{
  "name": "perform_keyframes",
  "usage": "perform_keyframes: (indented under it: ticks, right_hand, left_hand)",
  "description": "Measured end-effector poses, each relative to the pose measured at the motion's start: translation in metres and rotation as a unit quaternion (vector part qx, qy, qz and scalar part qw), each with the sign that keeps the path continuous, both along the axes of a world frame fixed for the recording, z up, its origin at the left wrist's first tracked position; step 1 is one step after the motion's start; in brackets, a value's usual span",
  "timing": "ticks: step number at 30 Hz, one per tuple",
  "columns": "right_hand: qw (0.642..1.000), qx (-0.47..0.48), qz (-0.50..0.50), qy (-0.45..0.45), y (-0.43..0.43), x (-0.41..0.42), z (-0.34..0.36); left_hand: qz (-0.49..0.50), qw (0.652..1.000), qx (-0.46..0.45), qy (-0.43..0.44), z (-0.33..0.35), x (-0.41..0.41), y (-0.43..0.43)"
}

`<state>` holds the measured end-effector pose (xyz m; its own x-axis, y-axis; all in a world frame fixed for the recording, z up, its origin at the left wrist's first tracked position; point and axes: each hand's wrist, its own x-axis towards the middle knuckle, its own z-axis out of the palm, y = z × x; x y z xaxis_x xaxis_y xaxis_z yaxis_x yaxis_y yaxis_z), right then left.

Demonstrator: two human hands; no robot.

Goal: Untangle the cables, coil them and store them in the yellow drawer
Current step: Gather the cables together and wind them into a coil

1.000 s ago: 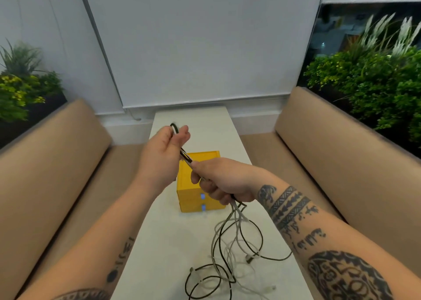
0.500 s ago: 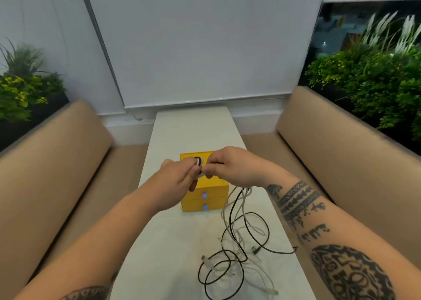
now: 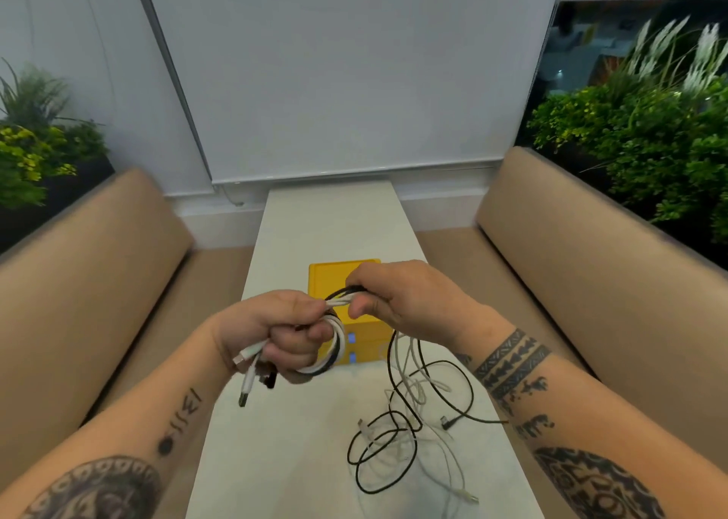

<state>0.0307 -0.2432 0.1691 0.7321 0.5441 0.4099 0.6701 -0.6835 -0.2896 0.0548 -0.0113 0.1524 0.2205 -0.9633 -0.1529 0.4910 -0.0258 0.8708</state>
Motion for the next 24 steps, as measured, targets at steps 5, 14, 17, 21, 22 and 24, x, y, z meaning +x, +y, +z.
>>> perform_keyframes:
  ticks: [5,14,17,21,22,24]
  right_hand:
    - [0.985,0.138,0.018,-0.102,0.011,0.006,-0.018]
    - [0.962,0.232,-0.001,0.140,0.013,0.003,-0.005]
    - [0.961,0.236,-0.037,0.142,0.012,0.005,-0.008]
    - [0.959,0.226,-0.059,0.160,0.005,0.009,-0.007]
    - [0.965,0.203,-0.068,0.151,0.002,0.011,-0.005]
    - [0.978,0.135,-0.081,0.133,-0.004,0.012,0.000]
  left_hand:
    - [-0.024,0.974,-0.181,0.131,-0.006,-0.018,-0.028]
    - [0.309,0.943,-0.124,-0.006,-0.011,-0.009,-0.044]
    - [0.394,0.916,-0.077,0.000,-0.003,-0.015,-0.056]
    - [0.479,0.875,0.015,-0.071,0.010,-0.024,-0.072]
    - [0.489,0.861,0.049,-0.134,0.012,-0.026,-0.073]
    - [0.490,0.811,0.153,-0.280,0.016,-0.028,-0.071]
